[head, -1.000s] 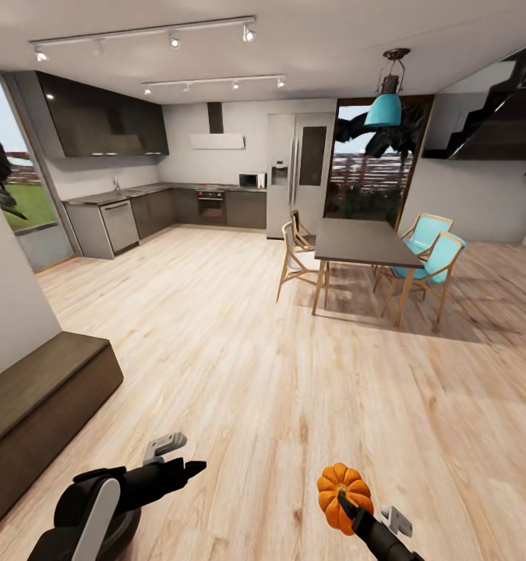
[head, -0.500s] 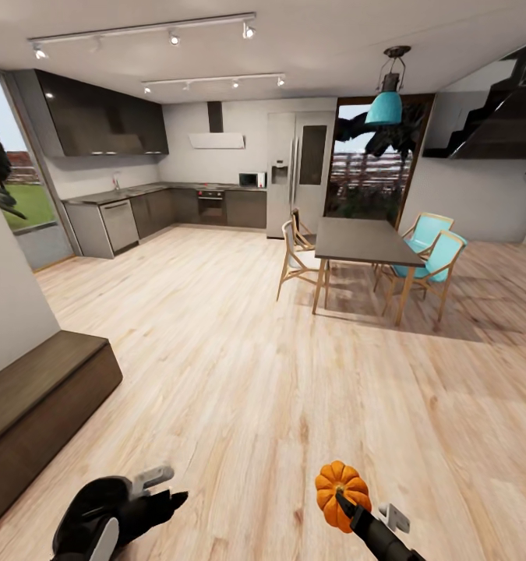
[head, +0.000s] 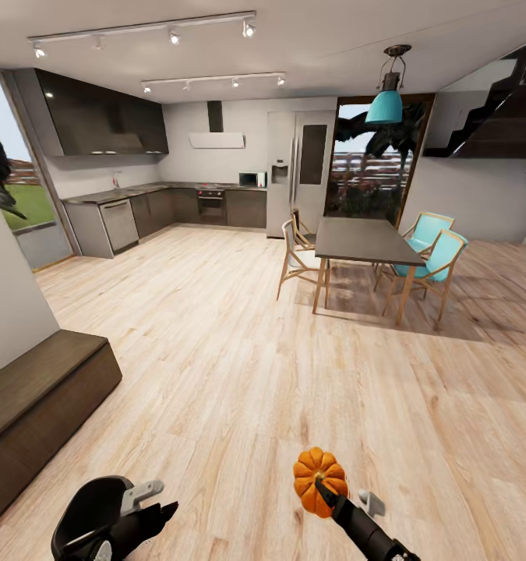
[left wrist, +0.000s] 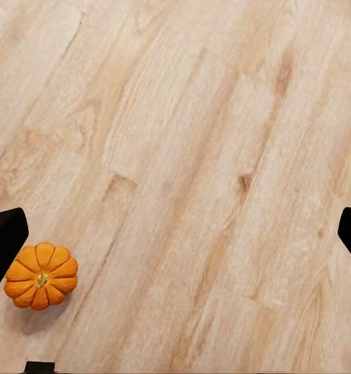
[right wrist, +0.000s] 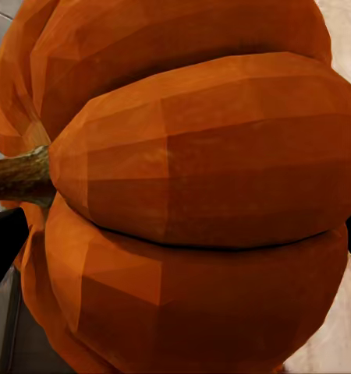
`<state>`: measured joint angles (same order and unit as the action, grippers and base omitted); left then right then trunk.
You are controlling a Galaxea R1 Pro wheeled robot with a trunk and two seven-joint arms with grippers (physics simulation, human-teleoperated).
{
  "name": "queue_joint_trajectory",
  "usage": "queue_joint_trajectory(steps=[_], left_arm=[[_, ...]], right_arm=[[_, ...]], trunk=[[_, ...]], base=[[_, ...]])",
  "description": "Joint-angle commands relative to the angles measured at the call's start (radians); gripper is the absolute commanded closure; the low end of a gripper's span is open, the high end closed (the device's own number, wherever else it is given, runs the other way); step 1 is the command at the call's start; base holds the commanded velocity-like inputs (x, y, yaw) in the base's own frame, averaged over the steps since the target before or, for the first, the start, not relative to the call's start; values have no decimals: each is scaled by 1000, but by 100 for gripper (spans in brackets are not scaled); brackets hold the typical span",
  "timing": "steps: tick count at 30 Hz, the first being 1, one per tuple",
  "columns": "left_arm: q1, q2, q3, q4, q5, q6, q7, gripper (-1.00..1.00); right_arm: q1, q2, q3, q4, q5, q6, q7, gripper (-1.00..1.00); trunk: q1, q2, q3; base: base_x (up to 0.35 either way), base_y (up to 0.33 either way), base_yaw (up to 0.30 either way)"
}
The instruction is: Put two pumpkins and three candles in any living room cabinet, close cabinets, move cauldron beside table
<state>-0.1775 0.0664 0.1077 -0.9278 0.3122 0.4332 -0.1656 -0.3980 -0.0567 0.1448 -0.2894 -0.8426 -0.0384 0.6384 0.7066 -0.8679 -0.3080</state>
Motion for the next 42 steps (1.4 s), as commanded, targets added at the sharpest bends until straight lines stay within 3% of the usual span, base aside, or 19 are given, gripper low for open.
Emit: queue_joint_trajectory(steps=[1,5,10,16,19,20,21,23,28,34,39,42], left_arm=[[-3,-6,-3,-7,5,13,3,-100],[-5,-28,-26,-28,7,31,25,-100],[-5,-27,-26,-56,7,57,53,-100],[-5,-27,-16,-89,7,91,67,-100],[-5,-27,-14,-106,7,107,67,-100],[-5,-27,-14,-225,7,167,67,-100],[-5,-27,-14,-232,7,186,66,-100],[-5,-27,-14,-242,7,210,67,-100],[-13,-27,-11,-271,5,325,69,-100],[-14,-28,-10,-319,2,400,72,-100],[-14,-28,-8,-368,0,473,76,-100],[-14,-28,-8,-395,0,514,76,-100]], right_arm=[[-7,5,3,-5,-2,-10,7,100],[-31,29,-13,-30,17,-38,30,100],[-40,58,-34,-55,19,-40,38,100],[-50,61,-67,-81,32,-10,0,100],[-52,64,-65,-99,32,4,-20,100],[-53,68,-61,-324,32,201,-389,100],[-54,75,-57,-374,32,259,-475,100],[-60,82,-54,-420,32,328,-563,100],[-68,95,-45,-452,34,423,-663,100],[-111,104,24,-460,35,519,-740,100],[-115,104,33,-478,33,578,-763,100],[-109,102,30,-557,32,627,-766,100]], trunk=[[0,-1,-1],[0,-1,-1],[0,-1,-1],[0,-1,-1],[0,-1,-1],[0,-1,-1],[0,-1,-1],[0,-1,-1],[-4,6,2],[0,-1,-1],[19,-36,-17],[31,-57,-26]], base=[[0,0,0],[0,0,0],[-59,0,0],[-137,0,0],[-208,0,0],[-102,0,0],[-52,0,0],[-27,0,0],[-7,0,0],[0,0,0],[0,0,0],[0,0,0]])
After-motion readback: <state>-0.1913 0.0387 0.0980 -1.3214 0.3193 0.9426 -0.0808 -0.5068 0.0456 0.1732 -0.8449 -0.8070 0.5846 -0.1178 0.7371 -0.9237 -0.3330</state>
